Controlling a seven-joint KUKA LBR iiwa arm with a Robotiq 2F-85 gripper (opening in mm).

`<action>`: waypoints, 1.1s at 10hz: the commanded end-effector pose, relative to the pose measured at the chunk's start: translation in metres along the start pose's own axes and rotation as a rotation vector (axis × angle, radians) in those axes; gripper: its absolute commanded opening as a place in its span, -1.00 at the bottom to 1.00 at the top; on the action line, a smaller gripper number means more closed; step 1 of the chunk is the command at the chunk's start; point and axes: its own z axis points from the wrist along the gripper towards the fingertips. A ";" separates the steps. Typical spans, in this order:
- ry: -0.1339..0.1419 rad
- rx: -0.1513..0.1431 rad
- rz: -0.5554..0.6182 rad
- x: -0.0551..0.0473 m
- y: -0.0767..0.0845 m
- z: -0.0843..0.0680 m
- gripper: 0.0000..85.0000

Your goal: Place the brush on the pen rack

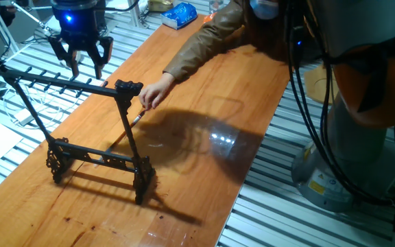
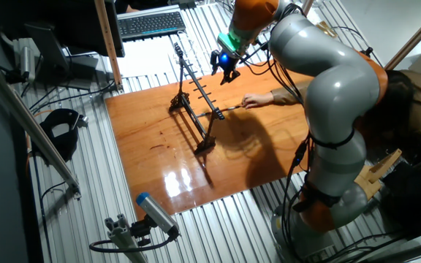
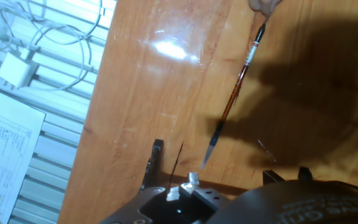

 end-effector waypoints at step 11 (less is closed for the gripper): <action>0.078 0.044 -0.076 -0.028 0.004 -0.031 0.20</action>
